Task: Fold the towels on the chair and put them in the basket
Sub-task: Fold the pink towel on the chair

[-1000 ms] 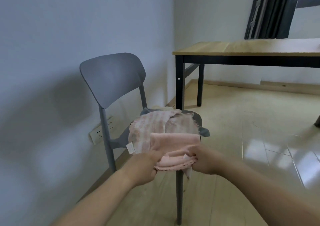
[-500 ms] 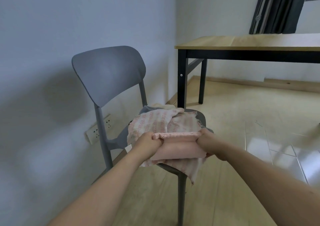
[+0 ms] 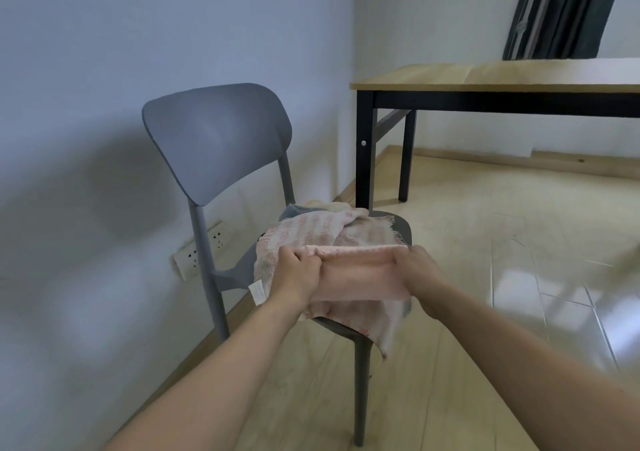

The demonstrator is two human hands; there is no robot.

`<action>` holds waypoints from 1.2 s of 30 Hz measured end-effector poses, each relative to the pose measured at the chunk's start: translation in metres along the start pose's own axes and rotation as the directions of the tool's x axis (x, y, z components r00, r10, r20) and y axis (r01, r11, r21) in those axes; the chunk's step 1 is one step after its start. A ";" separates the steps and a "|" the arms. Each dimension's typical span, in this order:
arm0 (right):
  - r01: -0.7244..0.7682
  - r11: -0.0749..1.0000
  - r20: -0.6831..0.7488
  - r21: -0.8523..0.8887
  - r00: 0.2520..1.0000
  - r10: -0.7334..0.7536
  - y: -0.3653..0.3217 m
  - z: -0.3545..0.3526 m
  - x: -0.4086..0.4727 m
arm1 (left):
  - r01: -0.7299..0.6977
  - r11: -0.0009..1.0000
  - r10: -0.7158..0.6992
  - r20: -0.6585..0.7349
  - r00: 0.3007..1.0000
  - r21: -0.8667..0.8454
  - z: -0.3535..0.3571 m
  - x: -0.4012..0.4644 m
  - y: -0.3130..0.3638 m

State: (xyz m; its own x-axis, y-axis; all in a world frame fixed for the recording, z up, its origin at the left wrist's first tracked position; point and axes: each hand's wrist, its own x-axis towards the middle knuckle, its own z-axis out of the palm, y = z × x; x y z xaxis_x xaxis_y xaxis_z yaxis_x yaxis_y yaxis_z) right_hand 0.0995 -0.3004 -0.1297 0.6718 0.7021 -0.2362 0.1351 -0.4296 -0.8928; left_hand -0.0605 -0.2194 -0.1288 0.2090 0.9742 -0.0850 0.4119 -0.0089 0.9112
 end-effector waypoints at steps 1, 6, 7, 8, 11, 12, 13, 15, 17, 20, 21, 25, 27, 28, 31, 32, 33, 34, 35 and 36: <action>0.025 1.000 -0.009 0.009 1.000 -0.025 -0.006 -0.004 -0.008 | -0.014 0.999 0.012 -0.028 1.000 -0.053 -0.004 -0.007 0.008; 0.129 0.992 -0.065 -0.003 0.989 -0.129 -0.042 -0.024 -0.048 | -0.076 0.989 0.079 0.021 0.997 -0.124 -0.020 -0.041 0.047; 0.140 0.990 -0.063 0.003 0.988 -0.139 -0.048 -0.029 -0.057 | -0.075 0.987 0.080 0.024 0.997 -0.143 -0.023 -0.048 0.053; 0.155 0.988 -0.049 0.007 0.987 -0.155 -0.053 -0.035 -0.065 | -0.074 0.983 0.080 0.029 0.996 -0.166 -0.026 -0.054 0.058; 0.077 0.977 -0.007 0.198 0.997 -0.077 -0.069 -0.050 -0.081 | -0.131 0.973 0.137 0.018 0.990 -0.189 -0.027 -0.063 0.070; 0.037 0.965 0.020 0.258 0.999 -0.044 -0.072 -0.054 -0.083 | -0.163 0.969 0.166 0.002 0.986 -0.185 -0.025 -0.064 0.073; 0.020 0.957 0.042 0.290 0.999 -0.034 -0.075 -0.056 -0.084 | -0.189 0.965 0.190 -0.013 0.982 -0.180 -0.023 -0.062 0.076; 0.034 0.967 0.046 0.252 0.998 -0.047 -0.075 -0.056 -0.077 | -0.224 0.960 0.221 -0.037 0.975 -0.171 -0.017 -0.054 0.079; 0.107 0.979 -0.007 0.171 0.994 -0.108 -0.073 -0.053 -0.058 | -0.258 0.958 0.253 -0.057 0.966 -0.125 -0.008 -0.037 0.083; 0.192 0.980 -0.155 0.054 0.971 -0.182 -0.068 -0.049 -0.013 | -0.294 0.955 0.290 -0.078 0.954 -0.041 0.014 0.002 0.084; 0.186 0.981 -0.187 0.057 0.967 -0.173 -0.065 -0.047 0.008 | -0.305 0.952 0.303 -0.085 0.949 -0.018 0.024 0.018 0.083; 0.095 0.976 -0.217 0.198 0.975 -0.050 -0.065 -0.043 0.089 | -0.282 0.959 0.279 -0.111 0.954 -0.014 0.062 0.081 0.090; 0.026 0.975 -0.190 0.220 0.982 0.016 -0.074 -0.049 0.116 | -0.230 0.973 0.226 -0.120 0.967 -0.023 0.076 0.103 0.104; -0.006 0.973 -0.172 0.230 0.984 0.046 -0.081 -0.055 0.126 | -0.198 0.980 0.194 -0.117 0.974 -0.021 0.080 0.110 0.116; -0.096 0.967 -0.093 0.237 0.988 0.121 -0.115 -0.089 0.137 | -0.056 0.996 0.053 -0.045 0.998 -0.065 0.081 0.124 0.168; -0.134 0.963 -0.065 0.233 0.986 0.153 -0.133 -0.105 0.139 | 0.003 0.995 -0.003 -0.005 1.000 -0.103 0.079 0.128 0.191; -0.168 0.961 -0.042 0.221 0.982 0.182 -0.154 -0.123 0.139 | 0.056 0.990 -0.053 0.027 0.998 -0.130 0.076 0.131 0.217; -0.189 0.961 -0.030 0.201 0.980 0.199 -0.178 -0.142 0.138 | 0.106 0.984 -0.099 0.059 0.993 -0.145 0.072 0.131 0.247; -0.198 0.960 -0.024 0.200 0.978 0.207 -0.206 -0.163 0.134 | 0.145 0.977 -0.132 0.094 0.987 -0.154 0.068 0.128 0.279; -0.206 0.954 -0.018 0.218 0.977 0.215 -0.233 -0.186 0.130 | 0.168 0.973 -0.148 0.128 0.981 -0.157 0.062 0.123 0.315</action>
State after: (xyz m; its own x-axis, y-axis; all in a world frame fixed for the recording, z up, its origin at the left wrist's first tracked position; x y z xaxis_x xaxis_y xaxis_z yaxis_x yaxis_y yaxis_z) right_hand 0.2911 -0.2142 0.1192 0.6983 0.5830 -0.4152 -0.1681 -0.4303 -0.8869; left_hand 0.1501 -0.1166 0.1228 0.2576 0.9277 -0.2702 0.2971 0.1901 0.9357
